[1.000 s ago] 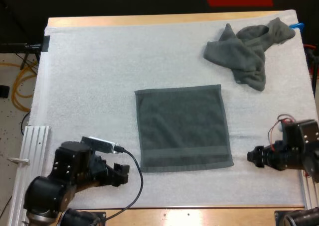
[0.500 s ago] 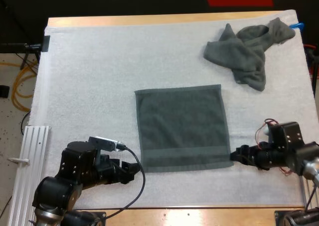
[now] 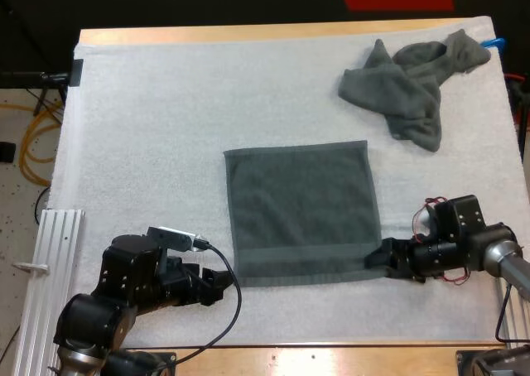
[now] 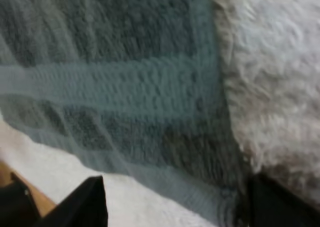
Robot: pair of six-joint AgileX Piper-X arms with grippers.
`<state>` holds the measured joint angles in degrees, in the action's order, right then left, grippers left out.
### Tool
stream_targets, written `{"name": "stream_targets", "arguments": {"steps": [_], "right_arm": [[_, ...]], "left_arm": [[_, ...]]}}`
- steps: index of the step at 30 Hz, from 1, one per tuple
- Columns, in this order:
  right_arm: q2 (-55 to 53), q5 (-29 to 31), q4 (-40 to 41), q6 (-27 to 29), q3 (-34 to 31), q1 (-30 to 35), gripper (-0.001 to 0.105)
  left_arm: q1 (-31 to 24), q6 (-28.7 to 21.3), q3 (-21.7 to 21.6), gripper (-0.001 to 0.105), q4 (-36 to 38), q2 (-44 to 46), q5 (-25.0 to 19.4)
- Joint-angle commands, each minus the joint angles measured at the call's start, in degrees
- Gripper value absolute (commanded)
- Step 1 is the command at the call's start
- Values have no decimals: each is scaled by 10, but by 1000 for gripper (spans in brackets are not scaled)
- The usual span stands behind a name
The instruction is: Pick towel from pile fold and stack
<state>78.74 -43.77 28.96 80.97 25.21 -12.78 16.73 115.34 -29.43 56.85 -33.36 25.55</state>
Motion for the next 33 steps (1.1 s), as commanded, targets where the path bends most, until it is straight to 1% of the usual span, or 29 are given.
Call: {"name": "stream_targets", "arguments": {"steps": [1,7,8,9,10,12,13,15,17,19,20,23,25,27,31,33], "right_arm": [[11,5,-8,0,-1,0,61],[18,0,-8,0,-1,0,60],[18,1,-8,0,-1,0,56],[18,1,-10,0,-1,0,49],[18,1,-11,0,-1,0,46],[18,1,-14,0,-1,0,29],[18,1,-14,0,-1,0,25],[18,1,-16,0,-1,0,9],[18,2,-17,0,-1,0,0],[18,6,-16,2,-1,0,0],[18,15,-16,2,-1,0,0],[18,25,-16,2,-1,0,0],[18,24,-16,2,-1,0,0],[18,24,-16,2,-1,0,0],[18,23,-16,2,-1,0,0],[18,23,-16,2,-1,0,0]], "left_arm": [[0,6,-2,68,-5,3,4],[0,6,-2,68,-5,3,4],[0,6,-2,68,-5,3,4],[0,6,-2,68,-5,3,4],[0,6,-2,68,-5,3,4],[0,6,-2,68,-5,3,4],[0,6,-2,68,-5,3,4],[0,6,-2,68,-5,3,4],[0,6,-2,68,-5,3,4],[0,14,-2,68,-5,3,15],[0,15,0,68,-5,3,28],[0,15,5,68,-15,-5,30],[0,21,14,68,-36,-9,30],[0,40,32,68,-72,-24,30],[0,43,55,68,-115,-58,30],[0,43,67,68,-144,-89,40]]}}
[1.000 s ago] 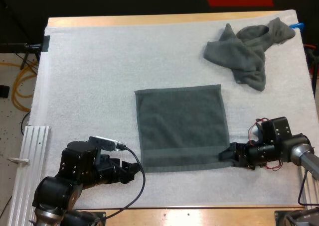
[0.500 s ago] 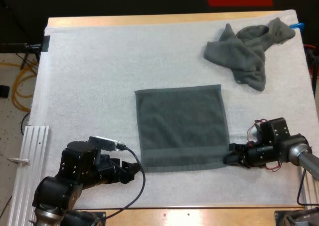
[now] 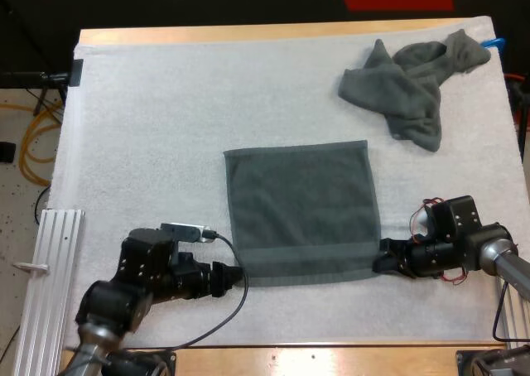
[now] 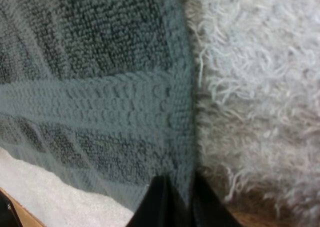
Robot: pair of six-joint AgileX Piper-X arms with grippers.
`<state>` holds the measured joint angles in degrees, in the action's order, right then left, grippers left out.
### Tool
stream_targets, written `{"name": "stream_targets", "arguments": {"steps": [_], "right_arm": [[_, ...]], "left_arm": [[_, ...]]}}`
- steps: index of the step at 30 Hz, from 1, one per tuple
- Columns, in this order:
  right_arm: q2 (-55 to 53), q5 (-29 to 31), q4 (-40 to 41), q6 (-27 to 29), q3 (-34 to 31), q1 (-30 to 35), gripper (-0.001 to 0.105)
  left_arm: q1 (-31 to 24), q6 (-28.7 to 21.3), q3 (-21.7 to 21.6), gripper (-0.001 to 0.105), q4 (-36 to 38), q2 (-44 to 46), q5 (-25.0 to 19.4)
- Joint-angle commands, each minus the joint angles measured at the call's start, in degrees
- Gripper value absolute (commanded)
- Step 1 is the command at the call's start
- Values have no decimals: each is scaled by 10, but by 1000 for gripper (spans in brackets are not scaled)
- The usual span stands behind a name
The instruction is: Pick towel from pile fold and stack
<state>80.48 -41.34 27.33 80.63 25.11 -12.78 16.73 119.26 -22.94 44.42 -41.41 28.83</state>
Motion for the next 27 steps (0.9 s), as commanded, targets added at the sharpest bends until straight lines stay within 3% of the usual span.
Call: {"name": "stream_targets", "arguments": {"steps": [1,8,15,22,25,27], "right_arm": [[0,-1,0,5,0,0,0],[0,-1,0,5,0,0,0],[0,-1,0,5,0,0,0],[0,-1,0,5,0,0,0],[0,-1,0,5,0,0,0],[0,-1,0,5,0,0,0]], "left_arm": [[0,4,5,68,-25,-18,13],[0,5,7,68,-101,-144,42],[0,5,7,68,-150,-269,107],[0,5,7,68,-163,-327,111],[0,5,7,64,-163,-337,110],[0,5,7,56,-163,-338,110]]}}
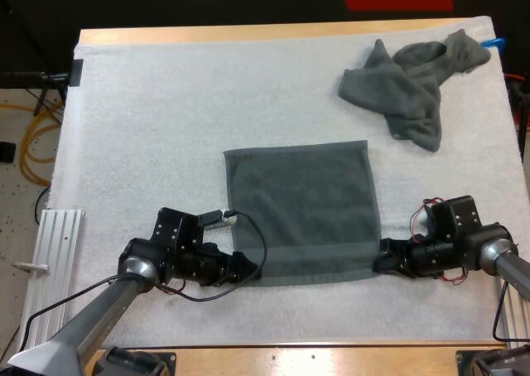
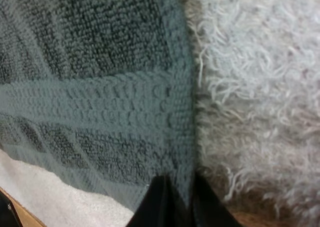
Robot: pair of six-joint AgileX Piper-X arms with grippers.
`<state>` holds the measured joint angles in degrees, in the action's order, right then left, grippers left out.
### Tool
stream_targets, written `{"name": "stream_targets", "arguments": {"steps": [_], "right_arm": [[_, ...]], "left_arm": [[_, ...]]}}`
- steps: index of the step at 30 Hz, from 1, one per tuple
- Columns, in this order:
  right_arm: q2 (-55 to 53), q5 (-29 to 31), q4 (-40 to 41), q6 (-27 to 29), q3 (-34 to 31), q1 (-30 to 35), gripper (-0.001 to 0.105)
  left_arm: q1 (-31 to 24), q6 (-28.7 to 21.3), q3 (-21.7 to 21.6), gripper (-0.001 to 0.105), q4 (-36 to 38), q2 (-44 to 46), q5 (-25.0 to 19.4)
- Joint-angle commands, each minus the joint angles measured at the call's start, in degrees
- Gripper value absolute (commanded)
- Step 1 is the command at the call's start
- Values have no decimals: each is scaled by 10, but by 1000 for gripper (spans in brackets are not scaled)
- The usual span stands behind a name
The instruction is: Pick towel from pile fold and stack
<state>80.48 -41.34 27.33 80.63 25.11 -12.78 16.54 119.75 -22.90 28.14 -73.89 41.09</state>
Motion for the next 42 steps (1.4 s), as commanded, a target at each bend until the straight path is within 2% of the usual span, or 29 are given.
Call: {"name": "stream_targets", "arguments": {"steps": [1,4,7,9,16,21,23,26,28,31,36,39,42], "right_arm": [[0,-1,0,5,0,0,0],[0,-1,0,5,0,0,0],[0,-1,0,5,0,0,0],[0,-1,0,5,0,0,0],[-31,-1,41,1,0,0,0],[-126,3,119,2,0,0,0],[-164,3,144,2,0,0,0],[-208,16,148,-16,0,0,0],[-219,39,125,-53,0,0,0],[-211,54,45,-112,0,0,0],[-163,55,-135,-223,0,0,0],[-121,55,-218,-268,1,0,0],[-75,55,-269,-284,8,0,0]], "left_arm": [[2,0,7,53,0,-13,-13],[2,0,7,38,1,-13,-14],[2,0,7,18,1,-13,-19],[2,-5,7,0,1,-13,-32],[3,-13,3,0,34,10,-12],[4,-38,3,0,126,85,-10],[4,-31,3,0,124,115,2],[2,-24,3,0,119,146,-9],[-2,-12,3,0,105,150,-9],[-13,11,3,0,51,145,-3],[-53,79,3,0,-79,96,33],[-84,110,0,0,-148,51,55],[-107,131,-12,0,-201,3,78]]}}
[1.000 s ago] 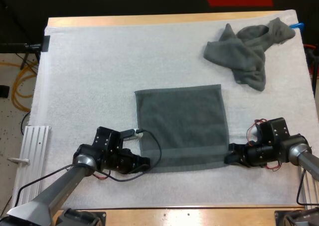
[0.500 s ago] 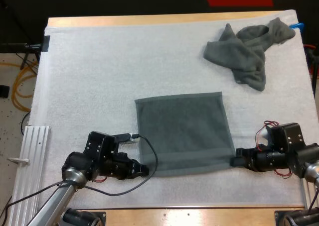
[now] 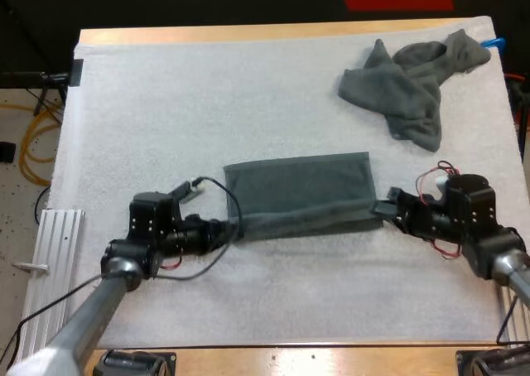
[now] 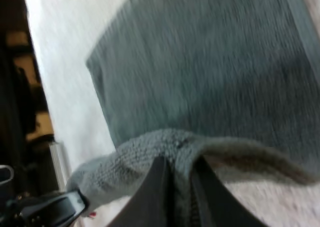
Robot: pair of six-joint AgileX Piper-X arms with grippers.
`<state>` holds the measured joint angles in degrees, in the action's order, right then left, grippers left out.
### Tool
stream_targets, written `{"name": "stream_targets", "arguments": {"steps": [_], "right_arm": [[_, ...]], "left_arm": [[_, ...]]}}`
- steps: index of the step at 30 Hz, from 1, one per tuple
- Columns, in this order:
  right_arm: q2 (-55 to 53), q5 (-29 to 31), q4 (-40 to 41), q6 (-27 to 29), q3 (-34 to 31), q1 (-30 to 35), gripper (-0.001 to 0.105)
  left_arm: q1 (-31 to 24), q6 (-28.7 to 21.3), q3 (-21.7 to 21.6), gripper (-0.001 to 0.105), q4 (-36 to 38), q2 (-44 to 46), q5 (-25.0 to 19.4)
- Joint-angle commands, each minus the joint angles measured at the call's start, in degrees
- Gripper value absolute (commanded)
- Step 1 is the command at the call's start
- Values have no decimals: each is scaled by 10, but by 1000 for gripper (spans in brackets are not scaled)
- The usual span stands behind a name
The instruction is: Pick towel from pile fold and stack
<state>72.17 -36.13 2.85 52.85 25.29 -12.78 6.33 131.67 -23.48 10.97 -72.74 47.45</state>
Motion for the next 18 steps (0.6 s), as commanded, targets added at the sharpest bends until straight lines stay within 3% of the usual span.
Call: {"name": "stream_targets", "arguments": {"steps": [1,5,10,14,18], "right_arm": [[17,3,-32,-6,8,0,0],[59,36,-58,-6,25,0,0],[94,59,-82,-6,41,0,0],[128,56,-82,-6,55,0,0],[160,37,-82,-6,71,0,0]], "left_arm": [[-8,15,-11,0,-39,-19,19],[-14,23,-46,0,-71,-89,44],[-14,23,-90,0,-71,-149,40],[-14,22,-102,0,-71,-158,-31],[-14,21,-102,0,-69,-158,-68]]}}
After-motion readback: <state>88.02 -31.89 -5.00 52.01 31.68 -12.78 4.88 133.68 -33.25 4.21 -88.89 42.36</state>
